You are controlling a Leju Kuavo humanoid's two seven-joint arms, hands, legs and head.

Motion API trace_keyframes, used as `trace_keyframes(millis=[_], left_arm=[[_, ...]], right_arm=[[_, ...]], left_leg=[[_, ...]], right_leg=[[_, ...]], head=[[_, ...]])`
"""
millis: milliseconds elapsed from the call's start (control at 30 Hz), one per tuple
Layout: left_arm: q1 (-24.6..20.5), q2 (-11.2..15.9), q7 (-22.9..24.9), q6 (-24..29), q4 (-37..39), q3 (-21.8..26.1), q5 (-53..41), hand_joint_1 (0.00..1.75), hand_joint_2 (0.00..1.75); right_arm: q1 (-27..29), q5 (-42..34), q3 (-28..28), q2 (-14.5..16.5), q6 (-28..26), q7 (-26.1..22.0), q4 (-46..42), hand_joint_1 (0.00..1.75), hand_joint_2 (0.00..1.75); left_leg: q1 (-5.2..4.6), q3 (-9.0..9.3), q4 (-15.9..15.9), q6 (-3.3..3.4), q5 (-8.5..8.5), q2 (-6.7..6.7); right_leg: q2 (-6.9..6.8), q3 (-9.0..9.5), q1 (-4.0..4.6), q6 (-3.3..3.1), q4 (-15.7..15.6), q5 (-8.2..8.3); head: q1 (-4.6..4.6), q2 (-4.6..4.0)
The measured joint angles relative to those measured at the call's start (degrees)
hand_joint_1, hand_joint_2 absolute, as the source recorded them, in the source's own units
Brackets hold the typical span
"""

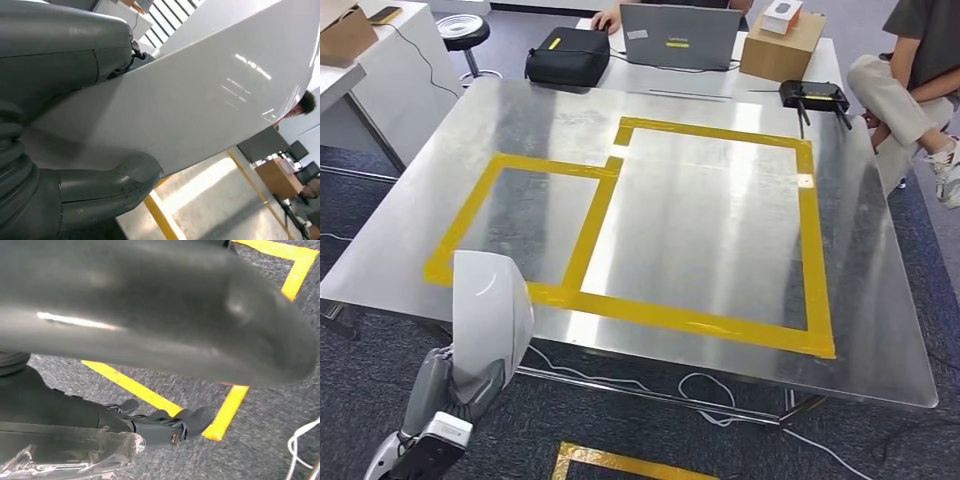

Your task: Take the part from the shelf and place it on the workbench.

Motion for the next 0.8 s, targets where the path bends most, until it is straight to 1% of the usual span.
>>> trace_keyframes(millis=[67, 100, 167, 267, 400, 567, 667, 800], left_arm=[[-0.09, 0.03, 0.28, 0.07, 0.01, -0.11, -0.52, 1.68, 1.75], [-0.15, 0.04, 0.47, 0.06, 0.01, -0.18, -0.83, 1.68, 1.75], [-0.21, 0.07, 0.80, 0.05, 0.01, -0.30, -1.17, 1.68, 1.75], [-0.20, 0.09, 0.91, 0.05, 0.01, -0.35, -1.24, 1.68, 1.75], [-0.20, 0.09, 0.96, 0.03, 0.03, -0.39, -1.45, 1.68, 1.75], [-1.00, 0.38, 2.44, -0.43, 0.61, -1.39, -3.56, 1.68, 1.75], [-3.95, 0.86, 4.56, -1.07, 2.31, -3.27, -5.88, 1.68, 1.75], [-11.18, 1.39, 6.48, -2.31, 7.44, -7.19, -9.30, 1.68, 1.75]], right_arm=[[-0.06, 0.04, -0.01, 0.01, -0.04, 0.07, 0.01, 0.00, 0.00], [-0.13, 0.06, -0.01, 0.02, -0.02, 0.09, 0.02, 0.00, 0.00], [-0.20, 0.09, -0.01, 0.02, 0.04, 0.10, 0.03, 0.00, 0.00], [-0.21, 0.11, -0.01, 0.02, 0.04, 0.10, 0.04, 0.00, 0.00], [-0.20, 0.17, -0.01, 0.02, 0.10, 0.10, 0.04, 0.00, 0.00], [-0.22, 0.67, 0.00, 0.02, 0.42, 0.72, 0.04, 0.00, 0.00], [-0.33, 1.61, 0.08, 0.02, 0.84, 1.67, 0.04, 0.00, 0.00], [-0.74, 3.34, 0.52, 0.02, 1.69, 2.86, 0.04, 0.00, 0.00]], left_leg=[[-0.01, 0.34, -0.46, 0.14, 0.22, 0.02], [-0.02, 0.51, -0.79, 0.23, 0.32, 0.02], [-0.02, 0.95, -1.64, 0.20, 0.08, 0.02], [-0.01, 1.35, -2.50, -0.15, -0.21, 0.02], [-0.01, 1.37, -2.58, -0.49, -0.08, 0.02], [-0.10, 1.53, -2.58, -0.62, 0.01, 0.02], [-0.17, 1.58, -2.58, -0.66, 0.10, 0.00], [-0.22, 1.60, -2.58, -0.62, 0.22, -0.01]], right_leg=[[0.23, 0.28, -0.09, 0.24, -0.32, 0.13], [0.32, 0.32, -0.11, 0.13, -0.38, 0.01], [0.40, 0.35, -0.10, -0.23, -0.43, -0.29], [0.41, 0.38, -0.05, -0.50, -0.43, -0.52], [0.40, 0.46, -0.04, -0.67, -0.43, -0.51], [0.37, 0.69, -0.10, -0.65, -0.50, -0.37], [0.33, 0.81, -0.14, -0.52, -0.64, -0.22], [0.30, 0.90, -0.19, -0.47, -0.78, 0.01]], head=[[-0.14, 0.00], [-0.20, 0.00], [-0.22, 0.00], [-0.19, 0.00], [-0.18, 0.00], [-0.16, 0.00], [-0.16, 0.00], [-0.16, 0.00]])
